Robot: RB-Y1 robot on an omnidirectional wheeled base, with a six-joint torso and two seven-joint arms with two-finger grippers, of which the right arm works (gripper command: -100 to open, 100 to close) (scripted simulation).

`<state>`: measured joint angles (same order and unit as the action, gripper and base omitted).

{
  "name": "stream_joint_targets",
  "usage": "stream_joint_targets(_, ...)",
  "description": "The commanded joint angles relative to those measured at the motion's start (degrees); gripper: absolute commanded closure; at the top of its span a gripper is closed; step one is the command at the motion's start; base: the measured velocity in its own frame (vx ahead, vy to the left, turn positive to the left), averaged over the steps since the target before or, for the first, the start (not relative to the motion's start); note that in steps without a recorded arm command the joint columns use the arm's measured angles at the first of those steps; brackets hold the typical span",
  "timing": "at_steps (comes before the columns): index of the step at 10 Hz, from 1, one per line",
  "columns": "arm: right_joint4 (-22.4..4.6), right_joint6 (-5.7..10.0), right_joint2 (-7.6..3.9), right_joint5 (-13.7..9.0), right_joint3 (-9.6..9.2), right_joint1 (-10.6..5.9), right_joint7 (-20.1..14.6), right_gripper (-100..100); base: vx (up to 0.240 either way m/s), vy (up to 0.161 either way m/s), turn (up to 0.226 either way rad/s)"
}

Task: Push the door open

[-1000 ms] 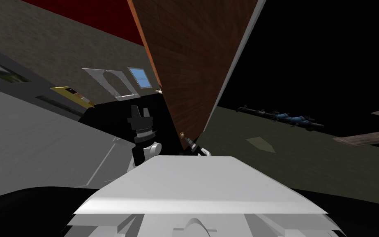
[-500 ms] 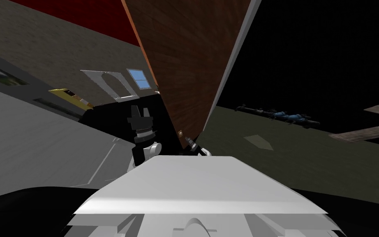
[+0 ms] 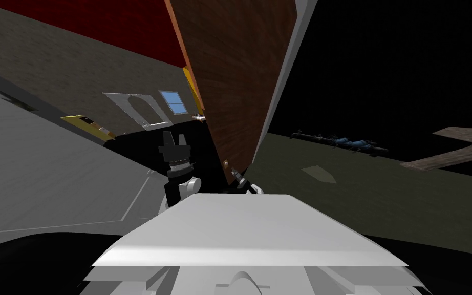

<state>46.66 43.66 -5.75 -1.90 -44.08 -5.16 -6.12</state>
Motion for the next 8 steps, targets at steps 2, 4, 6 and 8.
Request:
stream_joint_targets(2,-0.4,-0.02,0.39,0.0,0.45,-0.12,0.3,-100,0.161,0.110,0.022)
stream_joint_targets(4,-0.7,0.02,0.75,0.0,0.80,-0.23,0.5,-100,0.166,0.152,0.030)
stream_joint_targets(6,-0.7,0.02,0.82,0.0,0.85,-0.22,0.5,-100,0.124,0.116,0.004)
stream_joint_targets(8,-0.7,0.02,0.82,0.0,0.85,-0.22,0.5,100,-0.022,-0.018,0.012)
